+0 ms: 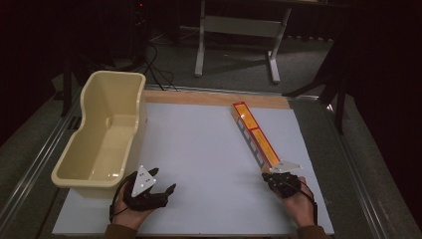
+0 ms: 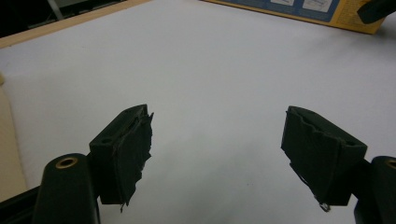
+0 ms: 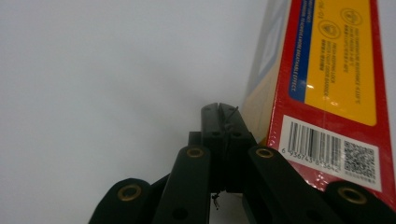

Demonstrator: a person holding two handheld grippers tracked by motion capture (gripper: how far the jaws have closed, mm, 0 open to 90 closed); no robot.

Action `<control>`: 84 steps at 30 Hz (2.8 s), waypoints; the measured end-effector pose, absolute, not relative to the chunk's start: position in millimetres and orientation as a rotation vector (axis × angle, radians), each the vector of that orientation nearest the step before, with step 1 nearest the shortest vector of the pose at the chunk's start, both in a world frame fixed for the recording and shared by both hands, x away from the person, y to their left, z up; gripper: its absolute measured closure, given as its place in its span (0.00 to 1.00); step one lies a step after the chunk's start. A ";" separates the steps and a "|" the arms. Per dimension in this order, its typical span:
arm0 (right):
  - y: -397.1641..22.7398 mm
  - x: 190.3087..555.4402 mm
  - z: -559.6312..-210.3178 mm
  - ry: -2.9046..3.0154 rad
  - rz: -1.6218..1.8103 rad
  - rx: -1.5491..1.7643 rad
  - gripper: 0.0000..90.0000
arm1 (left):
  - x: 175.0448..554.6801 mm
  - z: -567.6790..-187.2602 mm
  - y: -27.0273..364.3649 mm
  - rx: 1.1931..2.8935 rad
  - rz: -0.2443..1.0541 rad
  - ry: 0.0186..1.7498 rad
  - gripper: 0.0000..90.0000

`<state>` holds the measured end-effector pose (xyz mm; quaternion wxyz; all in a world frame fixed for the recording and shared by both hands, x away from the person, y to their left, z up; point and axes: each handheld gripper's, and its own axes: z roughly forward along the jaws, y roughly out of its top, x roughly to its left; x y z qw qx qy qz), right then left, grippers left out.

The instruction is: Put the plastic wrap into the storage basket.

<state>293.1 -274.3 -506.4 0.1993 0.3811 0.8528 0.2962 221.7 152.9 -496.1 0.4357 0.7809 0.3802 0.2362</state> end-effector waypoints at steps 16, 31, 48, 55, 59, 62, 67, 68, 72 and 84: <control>-312.1 301.2 -491.8 2.374 0.962 1.140 0.90 | 222.3 -496.4 152.1 1.943 0.579 0.952 0.27; -297.7 367.4 -471.3 2.306 0.894 1.168 0.30 | 222.9 -496.4 153.0 1.938 0.572 0.952 0.27; -277.9 421.7 -493.3 2.466 0.674 1.247 0.42 | 222.8 -495.8 153.9 1.936 0.570 0.950 0.27; -277.1 399.6 -491.2 2.467 0.618 1.269 0.42 | 222.5 -495.6 155.0 1.929 0.575 0.955 0.27; -281.8 377.2 -490.1 2.480 0.605 1.271 0.42 | 222.5 -496.0 153.9 1.931 0.574 0.955 0.27; -284.2 364.5 -488.8 2.501 0.579 1.275 0.42 | 223.0 -496.2 153.2 1.932 0.574 0.960 0.27; -282.6 363.4 -484.9 2.524 0.582 1.278 0.30 | 223.4 -496.5 153.2 1.932 0.572 0.959 0.27; -280.1 366.0 -483.0 2.530 0.577 1.266 0.28 | 223.4 -496.4 153.1 1.932 0.573 0.959 0.27; -265.4 384.4 -477.4 2.557 0.518 1.219 0.24 | 223.2 -496.2 153.0 1.934 0.569 0.954 0.27; -245.3 434.4 -489.8 2.742 0.299 1.303 0.38 | 222.9 -495.8 152.8 1.934 0.565 0.947 0.27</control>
